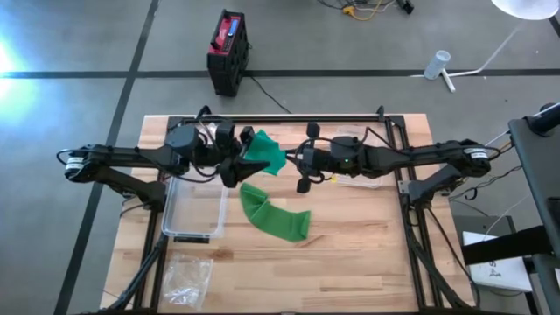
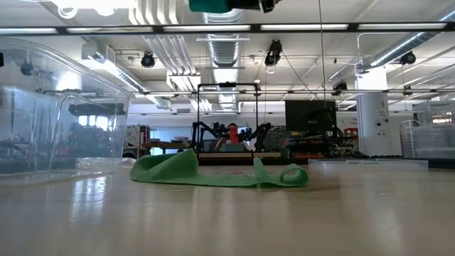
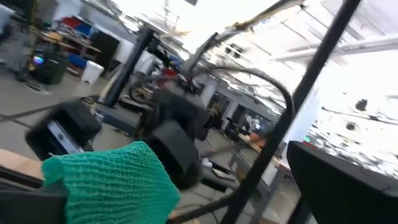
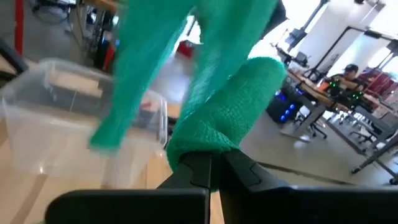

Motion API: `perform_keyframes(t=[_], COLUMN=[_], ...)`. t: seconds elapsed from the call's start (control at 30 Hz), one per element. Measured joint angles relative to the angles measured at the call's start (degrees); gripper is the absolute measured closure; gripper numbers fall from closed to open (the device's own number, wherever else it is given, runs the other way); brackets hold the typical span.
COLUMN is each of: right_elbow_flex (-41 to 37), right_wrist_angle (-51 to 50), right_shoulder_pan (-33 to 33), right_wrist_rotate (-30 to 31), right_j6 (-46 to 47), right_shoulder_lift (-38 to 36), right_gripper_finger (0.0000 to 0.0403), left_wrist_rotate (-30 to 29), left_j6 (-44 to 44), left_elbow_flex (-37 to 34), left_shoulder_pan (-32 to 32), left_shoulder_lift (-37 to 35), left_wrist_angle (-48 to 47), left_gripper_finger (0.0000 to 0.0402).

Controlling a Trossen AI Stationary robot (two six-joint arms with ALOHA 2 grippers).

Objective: Roll bandage
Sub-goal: Roll the light green bandage

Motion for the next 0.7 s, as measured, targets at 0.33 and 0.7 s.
perform_keyframes(t=[0.33,0.7], right_elbow_flex=[-0.3,-0.3], right_wrist_angle=[-2.4,-3.1], right_shoulder_pan=[0.0,0.1], right_wrist_rotate=[0.1,-4.0], right_j6=[-0.2,0.4], right_shoulder_lift=[3.3,3.1], right_gripper_finger=[0.04,0.04], left_wrist_rotate=[-1.1,1.0], left_j6=[-9.2,-8.2], left_elbow_flex=[0.0,0.0], left_shoulder_pan=[1.8,4.7], left_shoulder_lift=[1.3,1.3], left_wrist_angle=[2.6,0.1], left_gripper_finger=[0.0027,0.0035])
